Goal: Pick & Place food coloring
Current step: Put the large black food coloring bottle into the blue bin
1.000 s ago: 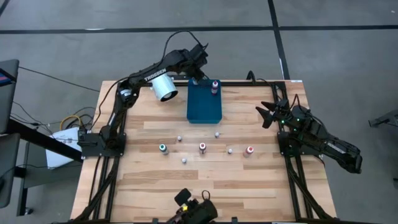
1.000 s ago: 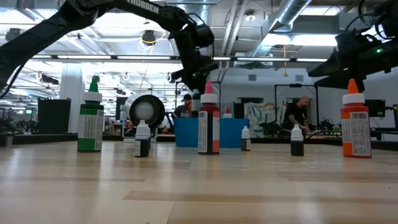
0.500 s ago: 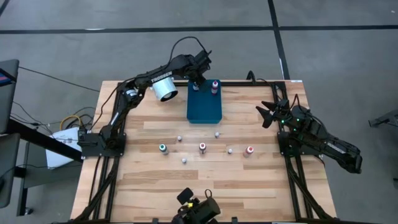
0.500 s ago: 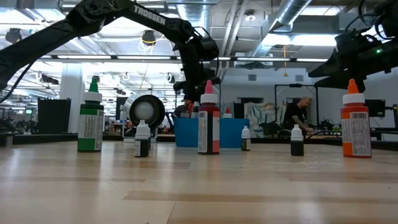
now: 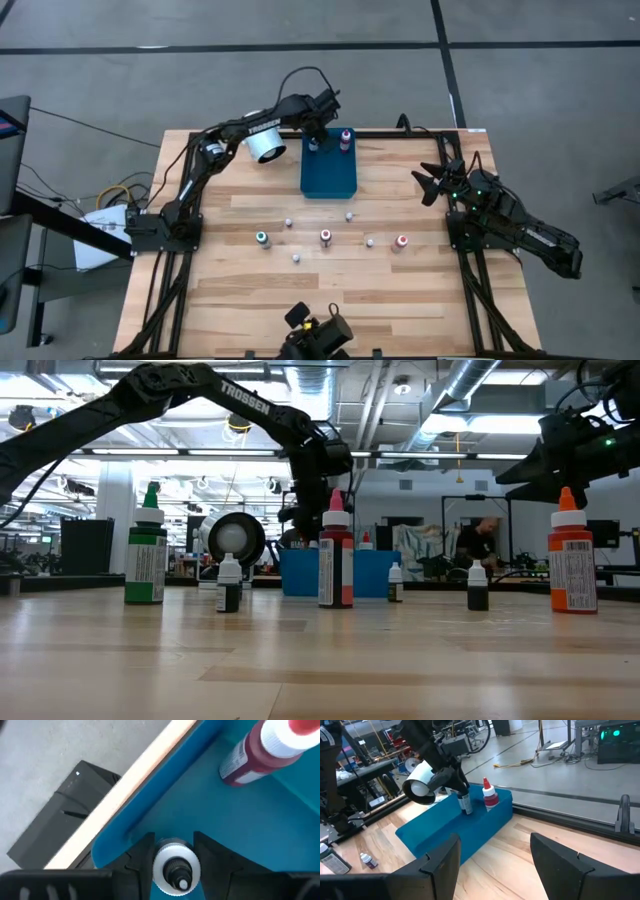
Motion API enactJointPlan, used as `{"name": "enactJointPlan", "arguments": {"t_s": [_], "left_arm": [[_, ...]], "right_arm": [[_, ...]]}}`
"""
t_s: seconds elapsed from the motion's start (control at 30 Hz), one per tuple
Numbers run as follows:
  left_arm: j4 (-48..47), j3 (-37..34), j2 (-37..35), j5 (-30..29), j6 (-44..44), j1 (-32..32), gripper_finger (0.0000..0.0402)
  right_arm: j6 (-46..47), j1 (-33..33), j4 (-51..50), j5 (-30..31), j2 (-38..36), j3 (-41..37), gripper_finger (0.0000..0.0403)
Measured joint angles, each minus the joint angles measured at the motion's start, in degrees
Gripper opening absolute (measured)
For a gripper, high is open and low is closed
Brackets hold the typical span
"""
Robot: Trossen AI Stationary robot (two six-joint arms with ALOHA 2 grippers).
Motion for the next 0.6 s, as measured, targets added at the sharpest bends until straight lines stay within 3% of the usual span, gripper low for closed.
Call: {"name": "enactJointPlan", "arguments": {"t_s": [0.6], "left_arm": [[1.9, -0.1, -0.2, -2.8, -0.2, 1.2, 0.0114]], "right_arm": [[0.0, 0.0, 0.0, 0.0, 0.0, 0.0, 0.0225]]}}
